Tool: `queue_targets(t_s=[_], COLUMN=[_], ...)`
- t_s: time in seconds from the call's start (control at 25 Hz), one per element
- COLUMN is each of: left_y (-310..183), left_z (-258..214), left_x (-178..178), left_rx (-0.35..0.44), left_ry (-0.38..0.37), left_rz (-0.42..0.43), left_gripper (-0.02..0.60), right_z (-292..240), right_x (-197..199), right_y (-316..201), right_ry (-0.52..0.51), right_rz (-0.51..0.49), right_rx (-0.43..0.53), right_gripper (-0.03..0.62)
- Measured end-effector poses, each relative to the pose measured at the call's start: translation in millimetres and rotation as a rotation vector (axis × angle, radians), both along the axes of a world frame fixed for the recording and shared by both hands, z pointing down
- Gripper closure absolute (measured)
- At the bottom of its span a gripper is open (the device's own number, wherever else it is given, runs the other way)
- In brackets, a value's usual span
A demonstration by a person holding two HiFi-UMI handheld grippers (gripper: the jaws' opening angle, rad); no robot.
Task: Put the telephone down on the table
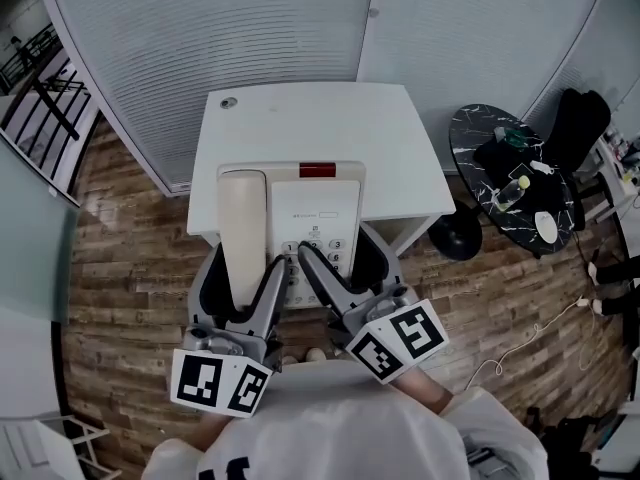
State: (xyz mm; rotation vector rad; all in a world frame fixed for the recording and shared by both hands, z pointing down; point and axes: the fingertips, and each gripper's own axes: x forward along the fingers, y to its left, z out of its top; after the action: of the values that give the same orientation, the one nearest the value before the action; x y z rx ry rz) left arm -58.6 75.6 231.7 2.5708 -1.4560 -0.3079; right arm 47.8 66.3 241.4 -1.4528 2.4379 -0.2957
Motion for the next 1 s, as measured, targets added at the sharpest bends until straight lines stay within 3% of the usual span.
queue_targets(t_s=[0.64, 1.0], left_y=[-30, -93], left_z=[11, 19], left_x=[13, 16], left_rx=[-0.018, -0.02], left_ry=[-0.004, 0.012], left_rz=[-0.022, 0.016], left_gripper=[0.25, 0.25], right_z=[11, 18], right_x=[13, 16], right_y=[-32, -92], right_ry=[-0.006, 0.005], right_rz=[-0.024, 0.009], right_rx=[-0.016, -0.018], right_gripper=[0.267, 0.267])
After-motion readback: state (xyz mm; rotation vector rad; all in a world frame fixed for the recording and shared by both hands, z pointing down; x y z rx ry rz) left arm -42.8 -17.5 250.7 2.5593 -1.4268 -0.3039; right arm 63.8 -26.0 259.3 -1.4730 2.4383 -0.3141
